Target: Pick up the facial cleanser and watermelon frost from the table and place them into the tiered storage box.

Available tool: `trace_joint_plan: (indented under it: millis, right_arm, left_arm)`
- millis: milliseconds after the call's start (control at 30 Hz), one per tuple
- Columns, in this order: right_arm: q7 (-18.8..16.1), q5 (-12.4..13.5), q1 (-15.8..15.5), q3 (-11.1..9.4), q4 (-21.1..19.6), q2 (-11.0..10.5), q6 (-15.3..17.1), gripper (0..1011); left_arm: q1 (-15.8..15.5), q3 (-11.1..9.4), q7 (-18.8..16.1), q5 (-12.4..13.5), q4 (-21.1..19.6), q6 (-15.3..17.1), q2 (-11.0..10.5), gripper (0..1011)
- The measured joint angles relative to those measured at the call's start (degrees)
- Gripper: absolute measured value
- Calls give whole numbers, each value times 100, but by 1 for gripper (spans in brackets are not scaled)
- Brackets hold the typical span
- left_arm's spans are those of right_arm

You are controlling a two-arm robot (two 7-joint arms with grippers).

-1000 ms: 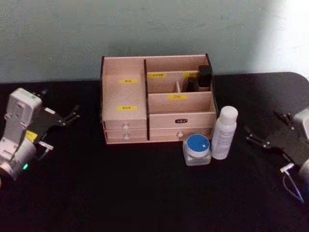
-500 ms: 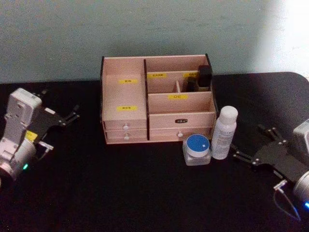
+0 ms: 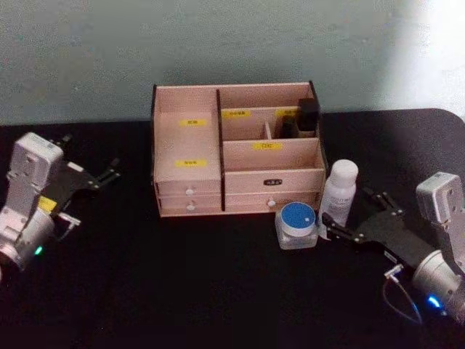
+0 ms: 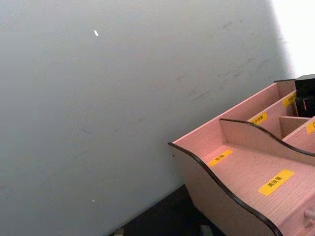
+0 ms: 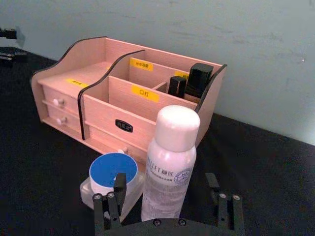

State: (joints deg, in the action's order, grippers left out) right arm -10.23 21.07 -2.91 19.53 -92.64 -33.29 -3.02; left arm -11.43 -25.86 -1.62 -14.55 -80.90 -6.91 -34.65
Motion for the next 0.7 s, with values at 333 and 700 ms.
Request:
trace_joint_plan:
  millis: [333,700]
  right_arm:
    - [-170,2,241,-43,300,319,26,1000]
    - [-295,-54,352,-112,422,469,-6,1000]
  left_arm:
    - [0,0,0,0,0,0,0,1001]
    - [0,0,0,0,0,0,0,1001]
